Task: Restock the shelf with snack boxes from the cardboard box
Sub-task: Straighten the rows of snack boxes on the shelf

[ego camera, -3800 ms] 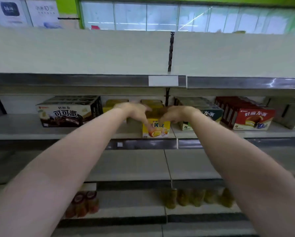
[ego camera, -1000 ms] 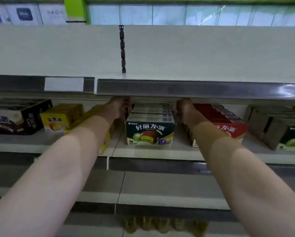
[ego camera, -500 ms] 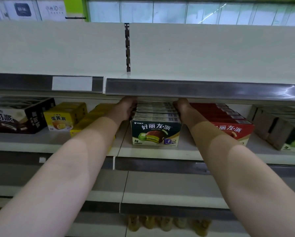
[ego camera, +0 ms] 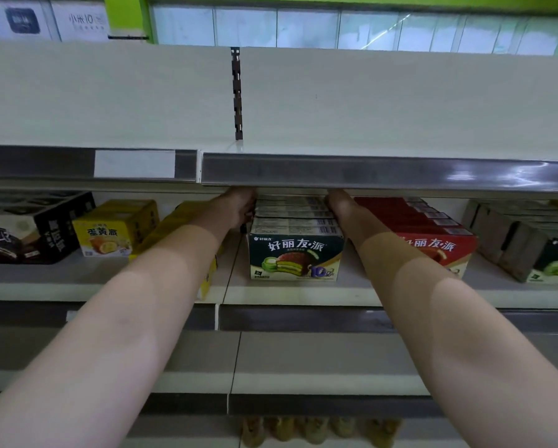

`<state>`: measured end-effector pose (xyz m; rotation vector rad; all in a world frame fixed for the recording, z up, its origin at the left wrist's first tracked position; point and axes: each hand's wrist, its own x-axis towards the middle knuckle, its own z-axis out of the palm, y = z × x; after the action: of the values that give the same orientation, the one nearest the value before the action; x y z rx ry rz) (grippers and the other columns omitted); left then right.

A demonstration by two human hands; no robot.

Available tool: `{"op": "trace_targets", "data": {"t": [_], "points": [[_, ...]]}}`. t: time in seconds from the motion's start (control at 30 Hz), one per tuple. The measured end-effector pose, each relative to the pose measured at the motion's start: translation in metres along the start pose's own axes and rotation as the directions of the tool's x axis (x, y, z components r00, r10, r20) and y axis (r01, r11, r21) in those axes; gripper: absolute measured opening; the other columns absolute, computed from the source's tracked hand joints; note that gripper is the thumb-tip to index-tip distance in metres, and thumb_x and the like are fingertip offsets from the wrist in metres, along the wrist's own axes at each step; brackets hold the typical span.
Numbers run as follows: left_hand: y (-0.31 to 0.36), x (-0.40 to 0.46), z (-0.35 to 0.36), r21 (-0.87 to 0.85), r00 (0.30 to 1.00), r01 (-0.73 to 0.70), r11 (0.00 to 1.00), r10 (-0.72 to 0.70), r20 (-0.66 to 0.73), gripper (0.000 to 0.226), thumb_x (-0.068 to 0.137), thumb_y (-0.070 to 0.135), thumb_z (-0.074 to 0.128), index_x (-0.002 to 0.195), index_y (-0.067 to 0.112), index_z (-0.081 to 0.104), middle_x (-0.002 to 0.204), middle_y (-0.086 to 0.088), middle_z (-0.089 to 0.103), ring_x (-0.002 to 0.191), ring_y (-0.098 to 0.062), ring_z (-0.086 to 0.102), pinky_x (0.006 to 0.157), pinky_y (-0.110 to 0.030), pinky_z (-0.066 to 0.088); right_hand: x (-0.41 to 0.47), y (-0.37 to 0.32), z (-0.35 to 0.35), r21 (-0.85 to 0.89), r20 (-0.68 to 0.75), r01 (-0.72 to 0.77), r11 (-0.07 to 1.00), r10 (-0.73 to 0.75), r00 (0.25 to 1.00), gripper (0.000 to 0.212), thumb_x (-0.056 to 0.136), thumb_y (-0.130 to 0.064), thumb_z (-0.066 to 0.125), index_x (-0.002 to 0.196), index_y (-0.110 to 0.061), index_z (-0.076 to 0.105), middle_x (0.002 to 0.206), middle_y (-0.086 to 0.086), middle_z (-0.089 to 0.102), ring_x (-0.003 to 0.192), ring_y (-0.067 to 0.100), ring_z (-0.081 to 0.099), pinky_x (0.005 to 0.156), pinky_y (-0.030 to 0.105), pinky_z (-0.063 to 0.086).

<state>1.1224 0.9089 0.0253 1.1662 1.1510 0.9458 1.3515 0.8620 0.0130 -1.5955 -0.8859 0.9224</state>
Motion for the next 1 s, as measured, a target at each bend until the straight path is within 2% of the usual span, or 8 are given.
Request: {"op": "trace_targets", "data": {"t": [0.13, 0.27, 0.37, 0.43, 0.53, 0.7, 0.83, 1.0], "points": [[0.005, -0.008, 0.012, 0.024, 0.999, -0.032, 0.999, 0.033, -0.043, 0.019, 0.100, 0.022, 0.050, 0.085, 0.012, 0.056, 0.084, -0.007, 0.059, 0.075, -0.021, 0.054, 0.067, -0.029, 0.046, -0.001, -0.003, 0.002, 0.028, 0.037, -0.028, 0.999, 0.027, 0.999, 0.035, 0.098, -0.041, 0.037, 0.095, -0.012, 0.057, 0.073, 0.010, 0.068, 0.061, 0.024, 0.065, 0.062, 0.028, 0.049], [0.006, -0.014, 0.007, 0.031, 0.994, -0.026, 0.999, 0.029, -0.105, 0.022, 0.099, 0.027, 0.053, 0.084, 0.010, 0.055, 0.086, -0.010, 0.057, 0.076, -0.023, 0.053, 0.075, -0.033, 0.047, -0.023, -0.013, 0.002, 0.005, 0.025, 0.007, 1.000, -0.007, 1.000, 0.033, 0.103, -0.036, 0.032, 0.080, -0.016, 0.045, 0.083, 0.011, 0.054, 0.084, 0.029, 0.059, 0.085, 0.036, 0.053], [0.009, -0.027, 0.011, 0.035, 0.997, -0.061, 0.998, 0.062, -0.045, 0.018, 0.097, 0.026, 0.058, 0.093, 0.009, 0.058, 0.091, -0.011, 0.059, 0.074, -0.023, 0.056, 0.071, -0.033, 0.049, -0.049, -0.019, -0.005, -0.013, 0.023, 0.046, 0.999, -0.046, 0.999, 0.034, 0.107, -0.025, 0.031, 0.076, -0.014, 0.039, 0.063, 0.008, 0.049, 0.054, 0.016, 0.049, 0.047, 0.017, 0.041], [0.010, -0.042, 0.020, 0.194, 0.990, -0.137, 0.971, 0.138, 0.007, 0.024, 0.097, 0.029, 0.060, 0.110, 0.008, 0.060, 0.104, -0.012, 0.062, 0.082, -0.023, 0.059, 0.075, -0.030, 0.052, -0.060, -0.019, -0.008, -0.039, 0.045, 0.073, 0.997, -0.072, 0.996, 0.028, 0.107, -0.028, 0.033, 0.093, -0.010, 0.049, 0.073, 0.008, 0.054, 0.064, 0.017, 0.053, 0.048, 0.021, 0.043], [0.006, -0.062, 0.032, 0.681, 0.963, -0.226, 0.697, 0.267, 0.046, 0.039, 0.101, 0.027, 0.050, 0.133, 0.004, 0.053, 0.132, -0.016, 0.057, 0.106, -0.026, 0.059, 0.080, -0.028, 0.048, -0.068, -0.015, -0.004, -0.416, 0.115, 0.177, 0.892, -0.141, 0.983, 0.045, 0.106, -0.032, 0.038, 0.135, 0.000, 0.049, 0.129, 0.017, 0.059, 0.116, 0.033, 0.057, 0.095, 0.035, 0.046], [-0.019, -0.078, 0.047, 0.917, 0.959, -0.224, 0.330, 0.242, 0.147, 0.056, 0.101, 0.052, 0.033, 0.150, 0.025, 0.036, 0.157, -0.003, 0.032, 0.136, -0.026, 0.042, 0.110, -0.039, 0.031, -0.096, -0.003, 0.009, -0.722, 0.244, 0.320, 0.613, -0.207, 0.947, 0.038, 0.107, -0.022, 0.034, 0.133, -0.004, 0.055, 0.140, 0.012, 0.053, 0.127, 0.027, 0.050, 0.105, 0.030, 0.036], [-0.028, -0.074, 0.044, 0.946, 0.942, -0.193, 0.260, 0.320, 0.104, 0.061, 0.096, 0.067, 0.020, 0.146, 0.040, 0.041, 0.161, 0.003, 0.027, 0.142, -0.026, 0.036, 0.119, -0.044, 0.023, -0.100, -0.002, 0.005, -0.725, 0.230, 0.329, 0.606, -0.238, 0.944, 0.041, 0.106, -0.023, 0.038, 0.139, -0.001, 0.049, 0.145, 0.018, 0.050, 0.132, 0.031, 0.048, 0.103, 0.030, 0.037], [-0.028, -0.081, 0.049, 0.916, 0.924, -0.227, 0.331, 0.371, 0.095, 0.055, 0.100, 0.058, 0.027, 0.142, 0.030, 0.050, 0.154, -0.002, 0.040, 0.137, -0.028, 0.043, 0.114, -0.040, 0.032, -0.092, 0.005, 0.010, -0.695, 0.177, 0.328, 0.640, -0.290, 0.940, 0.046, 0.104, -0.030, 0.042, 0.140, -0.002, 0.047, 0.138, 0.018, 0.055, 0.124, 0.032, 0.054, 0.097, 0.032, 0.043]]}}
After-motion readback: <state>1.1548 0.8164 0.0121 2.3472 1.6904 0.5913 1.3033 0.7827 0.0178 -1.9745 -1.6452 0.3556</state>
